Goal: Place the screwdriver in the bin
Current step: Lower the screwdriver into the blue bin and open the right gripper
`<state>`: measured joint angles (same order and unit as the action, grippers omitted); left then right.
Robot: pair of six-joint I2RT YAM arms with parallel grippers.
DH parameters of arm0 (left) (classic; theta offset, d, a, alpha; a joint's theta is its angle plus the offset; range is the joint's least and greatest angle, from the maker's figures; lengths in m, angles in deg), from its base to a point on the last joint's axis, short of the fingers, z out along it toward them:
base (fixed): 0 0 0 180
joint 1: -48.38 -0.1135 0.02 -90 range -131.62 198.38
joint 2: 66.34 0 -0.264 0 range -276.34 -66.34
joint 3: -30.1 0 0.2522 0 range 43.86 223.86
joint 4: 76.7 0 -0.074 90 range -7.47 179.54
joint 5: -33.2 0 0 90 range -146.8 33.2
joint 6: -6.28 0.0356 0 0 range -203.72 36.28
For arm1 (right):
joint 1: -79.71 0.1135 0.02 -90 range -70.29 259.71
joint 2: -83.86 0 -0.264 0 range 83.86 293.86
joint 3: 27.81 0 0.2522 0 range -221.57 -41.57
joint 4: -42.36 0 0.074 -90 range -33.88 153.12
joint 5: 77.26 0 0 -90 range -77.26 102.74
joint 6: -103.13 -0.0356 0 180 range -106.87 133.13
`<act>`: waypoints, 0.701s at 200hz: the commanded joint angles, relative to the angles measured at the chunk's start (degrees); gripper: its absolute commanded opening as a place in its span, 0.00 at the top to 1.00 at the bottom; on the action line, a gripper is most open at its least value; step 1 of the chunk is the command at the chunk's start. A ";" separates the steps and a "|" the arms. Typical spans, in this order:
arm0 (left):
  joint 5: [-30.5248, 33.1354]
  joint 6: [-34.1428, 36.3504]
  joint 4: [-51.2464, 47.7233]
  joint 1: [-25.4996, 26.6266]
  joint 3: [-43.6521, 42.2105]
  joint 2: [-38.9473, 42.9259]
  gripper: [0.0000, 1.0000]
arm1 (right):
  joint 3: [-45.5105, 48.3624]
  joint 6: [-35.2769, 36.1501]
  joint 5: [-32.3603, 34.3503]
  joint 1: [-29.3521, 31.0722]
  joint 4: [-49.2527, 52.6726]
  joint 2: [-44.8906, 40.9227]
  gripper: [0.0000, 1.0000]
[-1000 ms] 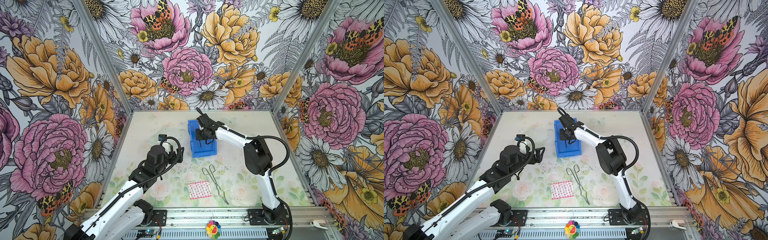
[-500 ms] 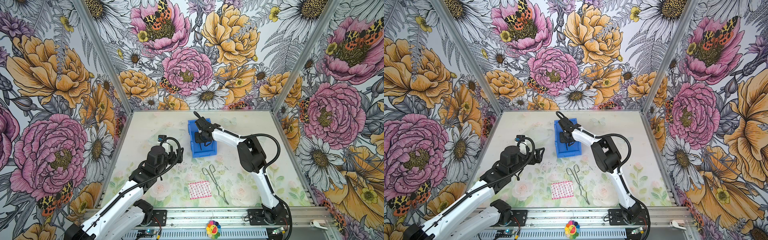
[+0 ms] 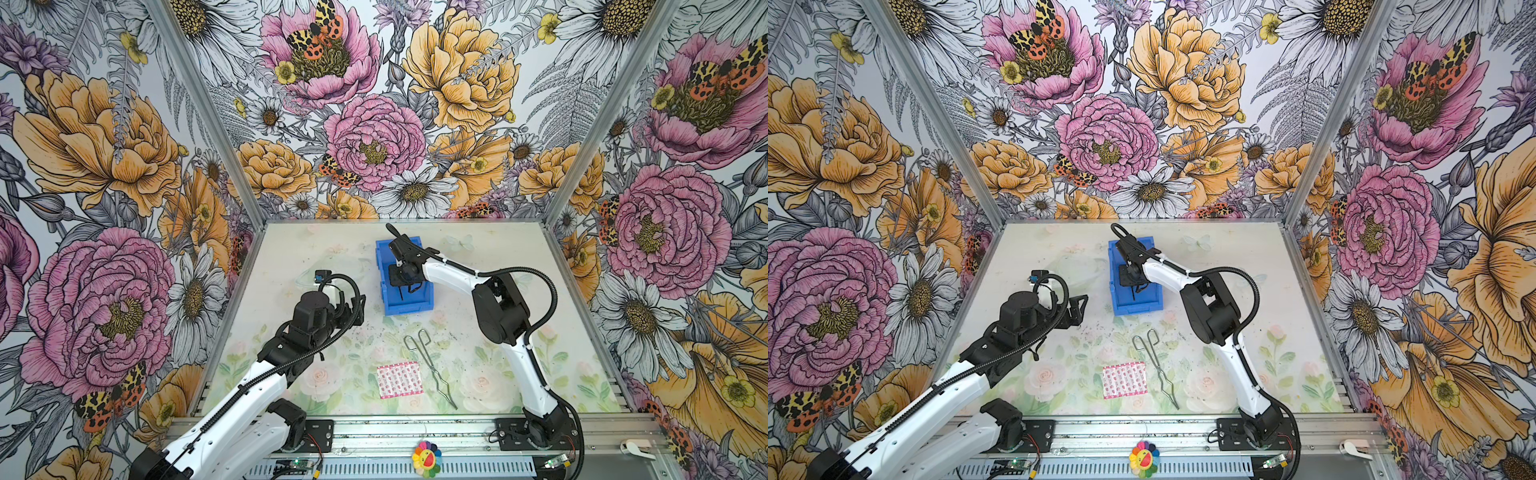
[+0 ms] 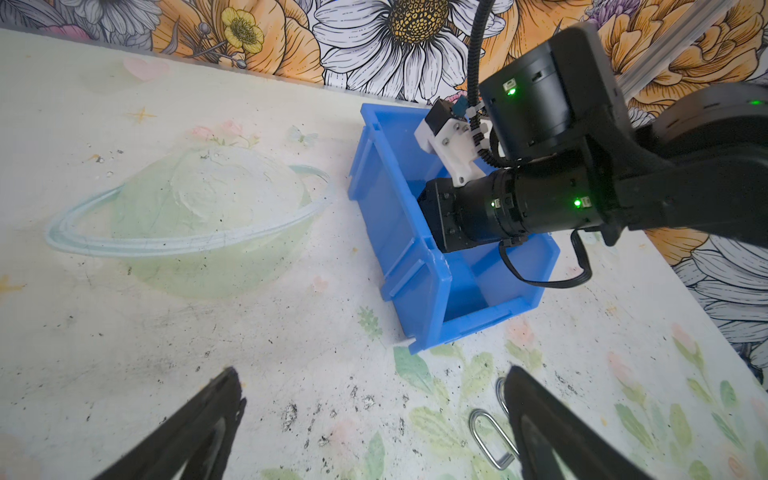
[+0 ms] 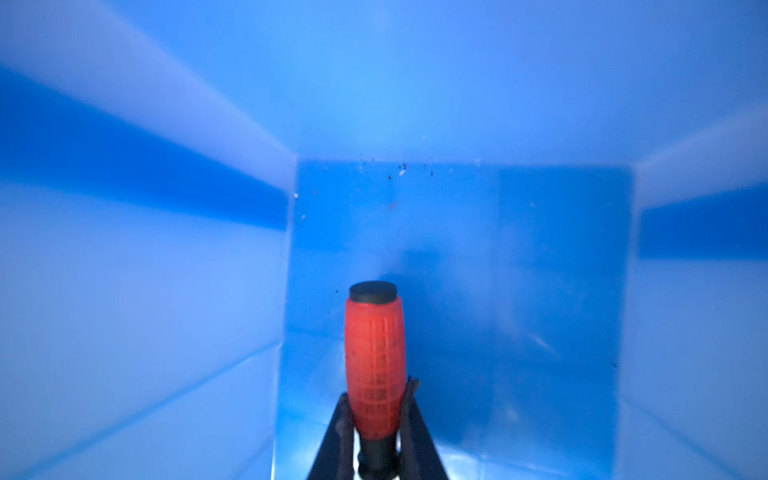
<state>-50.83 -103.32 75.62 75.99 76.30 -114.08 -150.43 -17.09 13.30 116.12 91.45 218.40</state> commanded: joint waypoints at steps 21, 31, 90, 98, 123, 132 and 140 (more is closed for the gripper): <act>-0.87 -0.27 1.63 -1.63 -0.02 -0.94 0.01 | -1.58 1.21 1.90 -0.10 -0.18 1.46 0.81; -1.14 -0.30 1.83 -1.90 0.07 -1.03 0.01 | -1.54 1.21 2.01 -0.10 -0.18 1.10 0.79; -1.65 -0.91 2.22 -2.22 -0.19 -0.77 0.01 | -1.91 1.67 4.14 0.42 -0.12 -2.80 0.63; -1.74 -0.99 2.21 -2.24 -0.19 -0.62 0.01 | -1.85 1.61 4.55 0.59 0.00 -3.56 0.61; -1.75 -1.05 1.92 -2.26 -0.13 0.16 0.01 | -1.47 1.85 6.45 1.16 0.26 -5.97 0.56; -1.80 -1.14 1.99 -2.22 -0.17 0.51 0.01 | -1.36 2.09 7.12 1.45 0.42 -6.90 0.53; -1.85 -1.23 2.13 -2.17 -0.27 0.84 0.01 | -1.32 2.28 7.67 1.76 0.63 -7.71 0.51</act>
<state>-51.35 -103.38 76.06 74.31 76.30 -114.96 -150.56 -15.66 17.69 116.68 92.04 216.41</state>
